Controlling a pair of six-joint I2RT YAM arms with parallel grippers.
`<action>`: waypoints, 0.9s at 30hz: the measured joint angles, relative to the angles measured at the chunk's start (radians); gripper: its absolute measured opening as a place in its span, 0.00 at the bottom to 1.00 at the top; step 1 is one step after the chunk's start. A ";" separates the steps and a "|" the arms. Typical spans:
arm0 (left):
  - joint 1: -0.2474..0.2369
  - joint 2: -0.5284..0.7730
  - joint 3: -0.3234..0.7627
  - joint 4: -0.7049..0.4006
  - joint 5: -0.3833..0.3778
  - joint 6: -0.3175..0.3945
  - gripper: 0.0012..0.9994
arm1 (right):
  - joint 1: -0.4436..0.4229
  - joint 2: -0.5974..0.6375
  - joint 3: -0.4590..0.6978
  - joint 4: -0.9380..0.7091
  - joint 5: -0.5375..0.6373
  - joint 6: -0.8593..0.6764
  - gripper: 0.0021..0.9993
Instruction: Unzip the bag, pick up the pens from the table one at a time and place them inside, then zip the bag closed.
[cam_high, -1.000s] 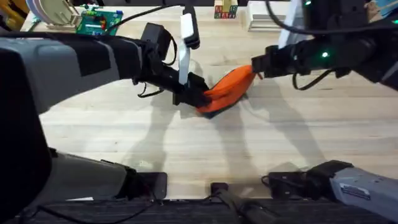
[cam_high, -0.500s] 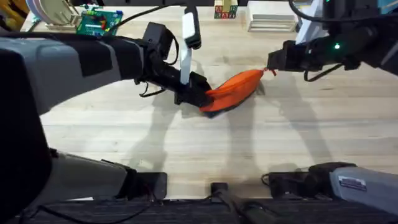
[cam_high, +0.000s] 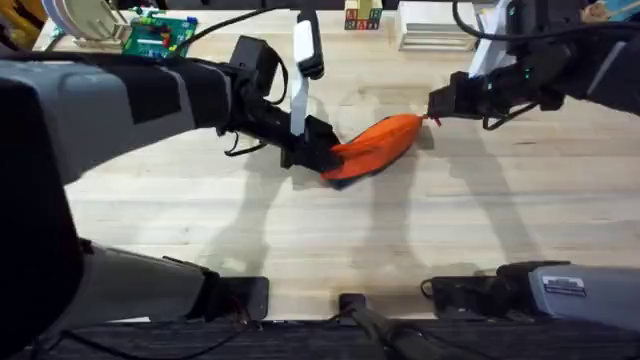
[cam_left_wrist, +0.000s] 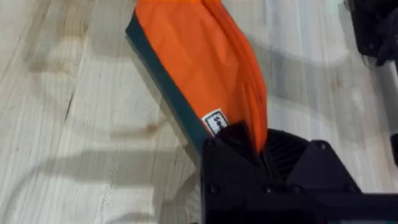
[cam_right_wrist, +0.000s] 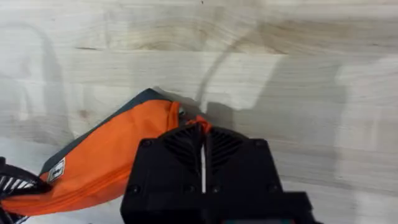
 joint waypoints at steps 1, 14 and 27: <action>0.000 0.000 0.000 0.000 0.000 0.000 0.04 | 0.000 -0.012 0.000 -0.001 0.001 -0.001 0.03; 0.002 0.000 0.000 -0.014 -0.003 0.000 0.04 | -0.031 -0.252 0.000 -0.073 0.106 -0.022 1.00; 0.002 0.000 0.000 -0.027 0.001 -0.003 0.97 | 0.054 -0.506 0.000 -0.277 0.106 -0.067 1.00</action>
